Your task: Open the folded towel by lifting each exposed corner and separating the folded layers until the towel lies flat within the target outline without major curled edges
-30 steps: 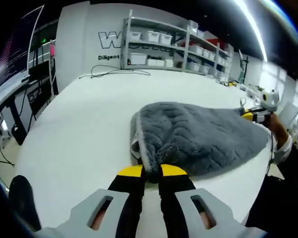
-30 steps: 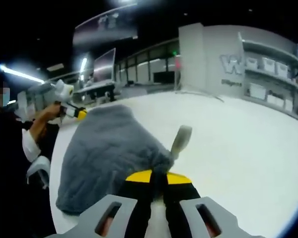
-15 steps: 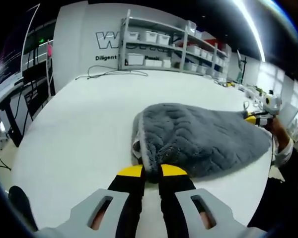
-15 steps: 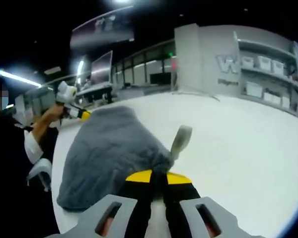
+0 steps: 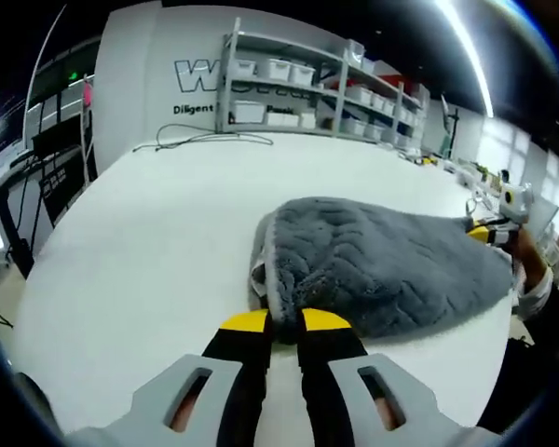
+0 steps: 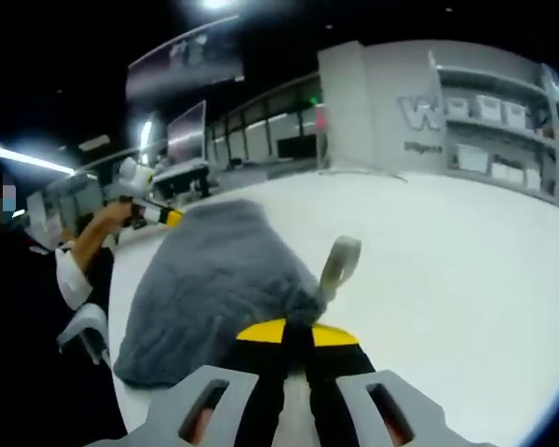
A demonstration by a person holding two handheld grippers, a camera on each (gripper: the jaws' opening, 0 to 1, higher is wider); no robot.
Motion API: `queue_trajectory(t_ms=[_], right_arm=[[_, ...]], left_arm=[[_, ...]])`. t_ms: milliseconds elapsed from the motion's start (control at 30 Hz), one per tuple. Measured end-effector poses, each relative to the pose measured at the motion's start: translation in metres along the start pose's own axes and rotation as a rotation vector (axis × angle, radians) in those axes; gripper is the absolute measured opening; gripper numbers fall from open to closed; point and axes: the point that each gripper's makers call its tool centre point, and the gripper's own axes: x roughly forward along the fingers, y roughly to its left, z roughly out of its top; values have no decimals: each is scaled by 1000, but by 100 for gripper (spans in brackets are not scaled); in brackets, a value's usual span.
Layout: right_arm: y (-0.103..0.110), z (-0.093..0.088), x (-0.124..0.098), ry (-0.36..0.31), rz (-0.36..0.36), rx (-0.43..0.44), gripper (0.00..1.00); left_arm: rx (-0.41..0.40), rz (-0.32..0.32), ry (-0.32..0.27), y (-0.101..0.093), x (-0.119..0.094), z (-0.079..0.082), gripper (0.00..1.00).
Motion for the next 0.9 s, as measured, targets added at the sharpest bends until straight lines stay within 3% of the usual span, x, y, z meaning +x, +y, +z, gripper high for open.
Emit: queue_trajectory(t_ms=[133, 300, 900], right_arm=[[2, -2, -3, -3, 1, 6, 3], [3, -3, -7, -1, 3, 4, 3], [11, -8, -14, 27, 0, -36, 2]], left_arm=[[11, -5, 4, -12, 0, -3, 10], [13, -8, -7, 11, 11, 7, 10], [58, -2, -56, 6, 21, 13, 11]])
